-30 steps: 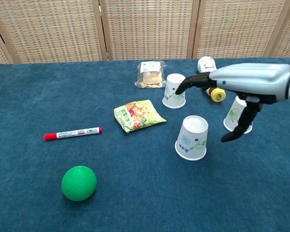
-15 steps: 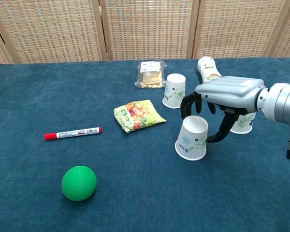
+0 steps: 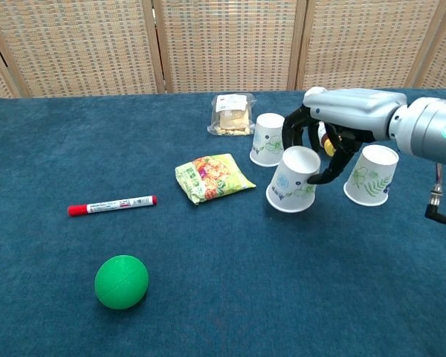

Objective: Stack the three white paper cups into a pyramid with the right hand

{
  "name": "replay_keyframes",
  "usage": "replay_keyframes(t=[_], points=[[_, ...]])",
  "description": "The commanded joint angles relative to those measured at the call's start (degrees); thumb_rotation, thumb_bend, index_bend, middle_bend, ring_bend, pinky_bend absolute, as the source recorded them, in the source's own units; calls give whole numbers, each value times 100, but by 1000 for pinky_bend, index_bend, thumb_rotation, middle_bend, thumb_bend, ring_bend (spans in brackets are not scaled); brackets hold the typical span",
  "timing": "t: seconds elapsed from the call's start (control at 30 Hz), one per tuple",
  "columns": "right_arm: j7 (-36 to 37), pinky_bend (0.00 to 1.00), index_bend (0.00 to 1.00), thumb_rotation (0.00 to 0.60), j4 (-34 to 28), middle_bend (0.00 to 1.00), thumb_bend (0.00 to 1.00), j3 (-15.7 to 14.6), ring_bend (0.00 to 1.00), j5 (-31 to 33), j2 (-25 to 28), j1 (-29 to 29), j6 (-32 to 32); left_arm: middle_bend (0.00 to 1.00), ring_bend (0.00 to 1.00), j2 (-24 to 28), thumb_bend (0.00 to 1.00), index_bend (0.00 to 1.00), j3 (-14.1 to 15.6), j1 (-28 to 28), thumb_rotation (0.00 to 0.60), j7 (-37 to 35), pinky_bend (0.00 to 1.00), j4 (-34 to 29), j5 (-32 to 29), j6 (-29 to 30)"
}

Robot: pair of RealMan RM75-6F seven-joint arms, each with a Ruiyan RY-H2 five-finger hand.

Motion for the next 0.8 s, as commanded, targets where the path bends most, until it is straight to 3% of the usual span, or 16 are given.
replay_keyframes(t=[0.03,0.7,0.73,0.8], points=[[-229,618,478,600,67,522,389,123,489,225,19,88,125,0,0,10,0,0,7,-4,600,-15,0,-3,13,-2],[-2232,602,474,600,215,470,359,-110,380,1925,-213,706,290,0,0,132,0,0,48,-39,600,-269,0,-7,79,-60],[-2276,588,469,600,192,453,350,-121,358,1963,-201,719,303,0,0,135,0,0,50,-41,600,-273,0,-8,82,-62],[-2451,463,429,600,56,378,335,-192,263,2169,-119,773,277,0,0,145,0,0,55,-41,600,-291,0,-12,90,-61]])
